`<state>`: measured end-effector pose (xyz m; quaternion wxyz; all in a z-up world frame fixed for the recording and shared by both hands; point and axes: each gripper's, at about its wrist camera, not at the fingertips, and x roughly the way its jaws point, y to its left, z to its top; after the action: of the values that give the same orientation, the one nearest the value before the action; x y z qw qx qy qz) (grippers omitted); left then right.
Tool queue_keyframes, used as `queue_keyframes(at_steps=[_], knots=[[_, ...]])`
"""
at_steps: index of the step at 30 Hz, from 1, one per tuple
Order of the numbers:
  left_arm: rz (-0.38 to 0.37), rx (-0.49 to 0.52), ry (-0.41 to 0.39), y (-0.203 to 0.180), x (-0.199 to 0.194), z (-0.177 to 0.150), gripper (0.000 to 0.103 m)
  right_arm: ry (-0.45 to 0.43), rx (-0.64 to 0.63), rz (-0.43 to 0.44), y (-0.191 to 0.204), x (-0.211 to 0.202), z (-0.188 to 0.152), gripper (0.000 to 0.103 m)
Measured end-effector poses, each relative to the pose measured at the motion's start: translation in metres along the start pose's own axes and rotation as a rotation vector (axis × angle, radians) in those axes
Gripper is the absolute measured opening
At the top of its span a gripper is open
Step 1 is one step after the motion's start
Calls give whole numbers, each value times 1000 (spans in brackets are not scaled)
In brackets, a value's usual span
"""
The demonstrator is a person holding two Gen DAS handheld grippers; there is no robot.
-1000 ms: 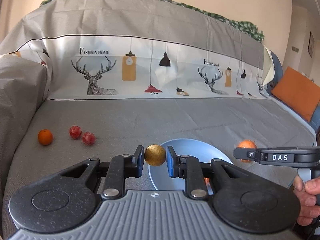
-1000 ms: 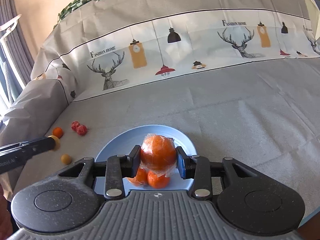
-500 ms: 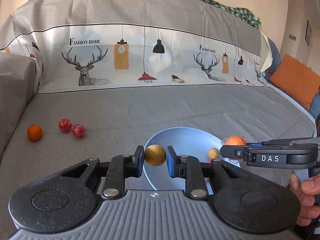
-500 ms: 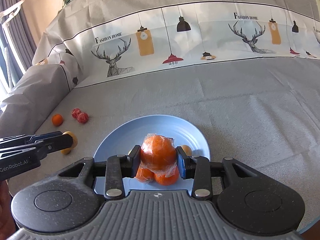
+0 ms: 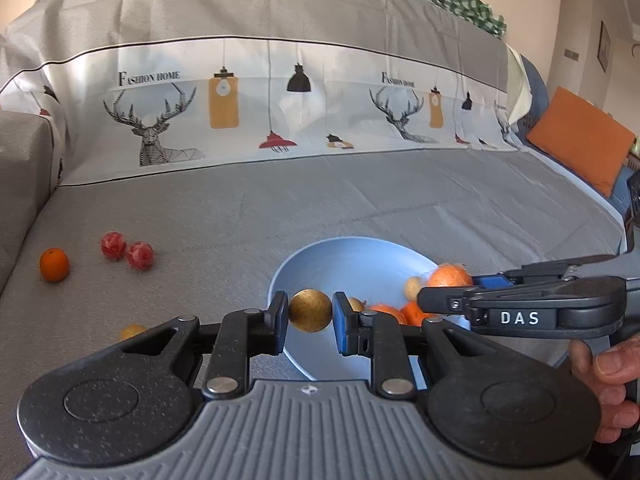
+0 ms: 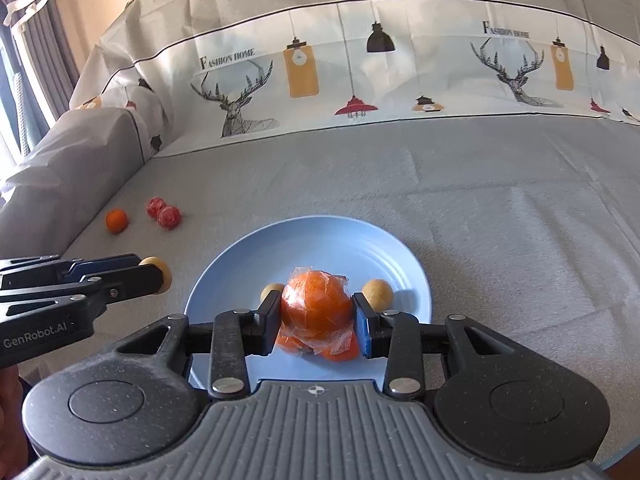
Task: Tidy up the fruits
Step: 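Carry both fruits over the blue plate and open both grippers to release them, then move both grippers back to the pile and grasp a tan fruit with the right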
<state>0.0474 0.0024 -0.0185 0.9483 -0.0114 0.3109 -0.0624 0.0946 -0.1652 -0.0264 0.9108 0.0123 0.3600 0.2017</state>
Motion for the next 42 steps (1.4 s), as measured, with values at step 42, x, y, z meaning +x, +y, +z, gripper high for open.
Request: queue_keyframes(at_steps=[42], knots=[[-13, -64, 14, 7, 1, -1, 30, -25, 12, -56, -3, -4, 2, 44]])
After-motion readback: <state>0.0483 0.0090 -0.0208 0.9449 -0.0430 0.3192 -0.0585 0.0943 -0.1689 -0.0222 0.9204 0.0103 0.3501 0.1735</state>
